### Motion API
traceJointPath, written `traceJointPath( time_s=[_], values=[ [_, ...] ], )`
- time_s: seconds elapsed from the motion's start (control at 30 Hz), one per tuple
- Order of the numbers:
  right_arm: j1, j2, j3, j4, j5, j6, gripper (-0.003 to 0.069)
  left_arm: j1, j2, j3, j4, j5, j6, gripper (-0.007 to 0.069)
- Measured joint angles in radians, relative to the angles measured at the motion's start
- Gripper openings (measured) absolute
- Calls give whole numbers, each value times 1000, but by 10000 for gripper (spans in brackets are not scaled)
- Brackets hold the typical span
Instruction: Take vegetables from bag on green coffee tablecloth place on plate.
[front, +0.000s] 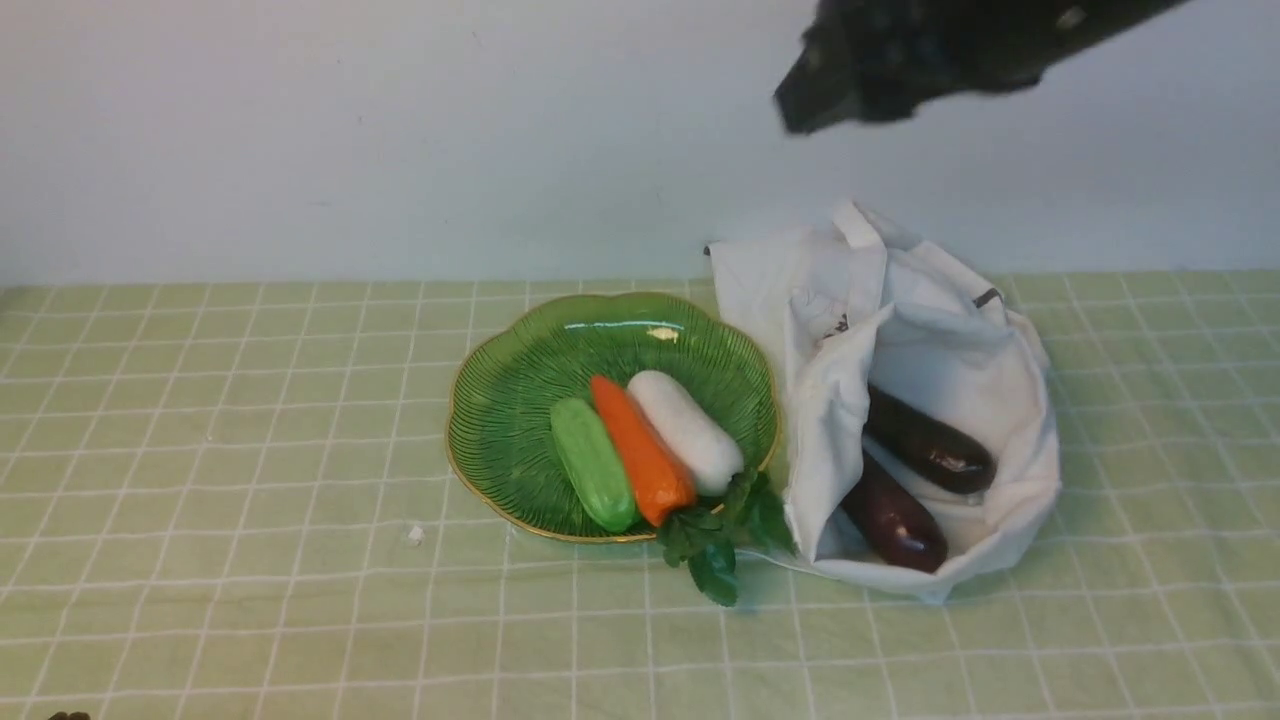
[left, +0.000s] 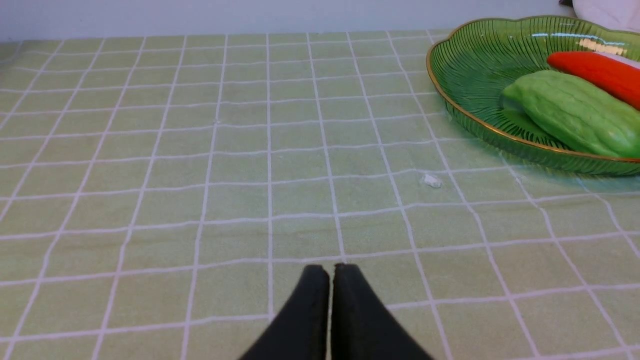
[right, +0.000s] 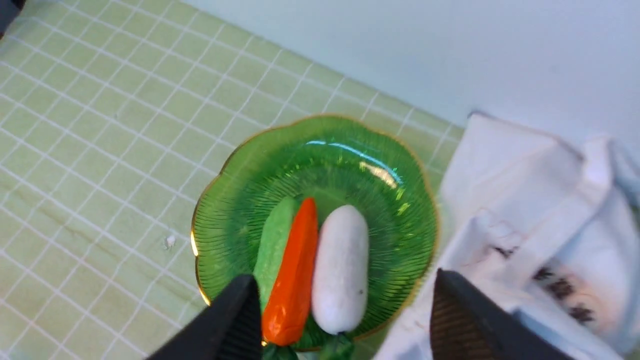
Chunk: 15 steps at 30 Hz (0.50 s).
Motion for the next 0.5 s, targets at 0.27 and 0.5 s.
traceJointPath(
  time_s=[0.27,0.5],
  values=[
    [0,-262,9,-92,83,0,80,0,0,0,0,0,0,-4],
    [0,-603,299,-126,89,22,-13,0,0,0,0,0,0,-4]
  ],
)
